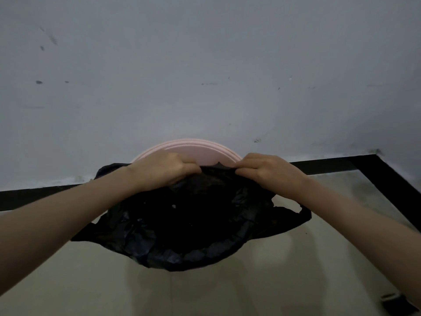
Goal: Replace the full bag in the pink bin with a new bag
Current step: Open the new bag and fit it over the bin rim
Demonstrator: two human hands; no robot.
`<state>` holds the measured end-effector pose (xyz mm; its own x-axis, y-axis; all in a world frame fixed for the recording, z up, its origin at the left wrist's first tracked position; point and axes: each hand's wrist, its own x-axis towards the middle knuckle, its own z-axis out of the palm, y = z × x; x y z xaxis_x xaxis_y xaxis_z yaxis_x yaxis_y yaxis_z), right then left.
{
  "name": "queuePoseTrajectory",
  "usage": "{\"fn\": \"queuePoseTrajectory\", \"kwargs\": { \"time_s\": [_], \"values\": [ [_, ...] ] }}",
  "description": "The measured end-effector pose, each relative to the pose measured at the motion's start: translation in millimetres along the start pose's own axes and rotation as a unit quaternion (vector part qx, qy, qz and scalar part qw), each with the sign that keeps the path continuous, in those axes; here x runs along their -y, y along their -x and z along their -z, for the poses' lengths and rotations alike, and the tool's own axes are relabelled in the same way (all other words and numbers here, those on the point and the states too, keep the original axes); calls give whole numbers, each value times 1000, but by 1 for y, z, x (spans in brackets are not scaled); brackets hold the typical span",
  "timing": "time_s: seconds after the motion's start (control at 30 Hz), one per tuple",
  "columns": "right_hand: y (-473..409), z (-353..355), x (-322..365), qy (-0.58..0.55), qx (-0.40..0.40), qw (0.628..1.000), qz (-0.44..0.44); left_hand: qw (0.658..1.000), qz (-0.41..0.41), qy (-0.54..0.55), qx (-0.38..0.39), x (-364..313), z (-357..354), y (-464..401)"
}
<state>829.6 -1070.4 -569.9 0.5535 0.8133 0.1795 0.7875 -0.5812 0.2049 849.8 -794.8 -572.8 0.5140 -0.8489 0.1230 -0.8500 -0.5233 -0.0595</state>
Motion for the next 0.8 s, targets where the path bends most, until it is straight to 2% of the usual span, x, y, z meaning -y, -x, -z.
{"fn": "queuePoseTrajectory", "kwargs": {
  "time_s": [0.1, 0.23, 0.4, 0.5, 0.57, 0.67, 0.73, 0.8],
  "values": [
    [-1, -9, -18, -18, -38, 998, -44, 997, 39, -46, -40, 12, 1, -18],
    [-4, -26, -39, 15, -34, 997, -75, 982, -31, -181, -45, 29, -4, -42],
    [0, -52, -59, 51, -1, 992, -116, 964, -30, -263, -19, 48, -23, -63],
    [0, -76, -54, 25, 12, 992, -122, 966, -21, -258, -6, 59, -25, -72],
    [-1, -85, -47, -13, 35, 994, -98, 970, -15, -244, 9, 64, -23, -73],
    [-1, -82, -51, -2, 83, 995, -64, 975, 12, -220, 21, 70, -12, -59],
    [-5, -70, -63, -22, 61, 995, -82, 975, 18, -219, 15, 73, 1, -42],
    [-21, -45, -69, -34, -8, 992, -119, 977, 2, -214, 2, 76, 12, -20]
  ]
}}
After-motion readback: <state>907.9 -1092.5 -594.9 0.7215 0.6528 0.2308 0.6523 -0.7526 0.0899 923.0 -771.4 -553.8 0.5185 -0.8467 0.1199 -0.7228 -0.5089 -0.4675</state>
